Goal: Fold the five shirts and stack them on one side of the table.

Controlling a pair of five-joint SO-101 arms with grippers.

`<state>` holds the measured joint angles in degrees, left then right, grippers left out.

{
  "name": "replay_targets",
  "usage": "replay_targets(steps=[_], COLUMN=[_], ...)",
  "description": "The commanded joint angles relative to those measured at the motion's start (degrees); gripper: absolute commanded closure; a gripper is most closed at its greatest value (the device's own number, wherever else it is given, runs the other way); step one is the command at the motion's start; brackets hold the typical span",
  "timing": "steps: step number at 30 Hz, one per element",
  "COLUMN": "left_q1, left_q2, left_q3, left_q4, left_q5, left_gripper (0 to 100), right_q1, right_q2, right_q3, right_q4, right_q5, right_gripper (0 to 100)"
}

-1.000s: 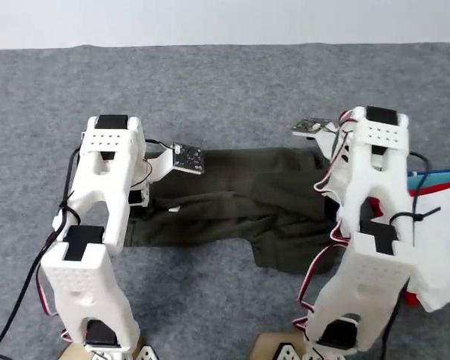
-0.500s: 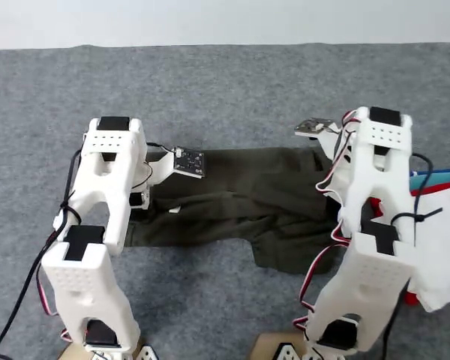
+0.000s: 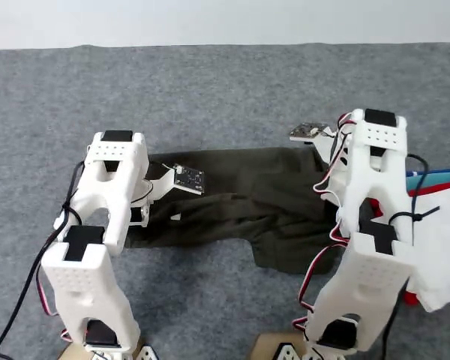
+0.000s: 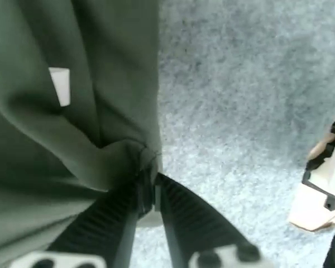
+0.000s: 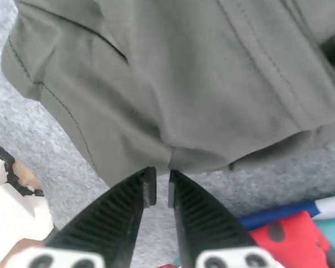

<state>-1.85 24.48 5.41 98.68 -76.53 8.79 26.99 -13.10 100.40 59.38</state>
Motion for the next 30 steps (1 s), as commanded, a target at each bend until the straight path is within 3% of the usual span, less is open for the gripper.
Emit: replay_targets(steps=[1,9,19,27,30], left_q1=[0.35,0.97,0.88,0.88,0.53], left_q2=[-2.37,-10.2,-9.76,-9.85,-10.37], left_q3=[0.13,4.0,4.26,9.1,12.7], left_q4=[1.85,1.67,1.67,1.67,1.67], left_q5=[-0.35,1.32,5.45,6.86,3.87], left_gripper=[100,100,100,100,100], right_q1=[0.04,-2.86,-7.25,-1.45,1.8], right_q2=[-4.18,-9.98,-23.25,-25.8,-24.66], right_q3=[-0.18,1.32,16.09,26.46,27.96], right_q4=[2.24,2.24,1.71,-5.76,-9.63], right_q5=[-2.02,-7.82,-12.75,-10.81,-9.32], right_gripper=[95.0,94.8,93.1,93.1,93.1])
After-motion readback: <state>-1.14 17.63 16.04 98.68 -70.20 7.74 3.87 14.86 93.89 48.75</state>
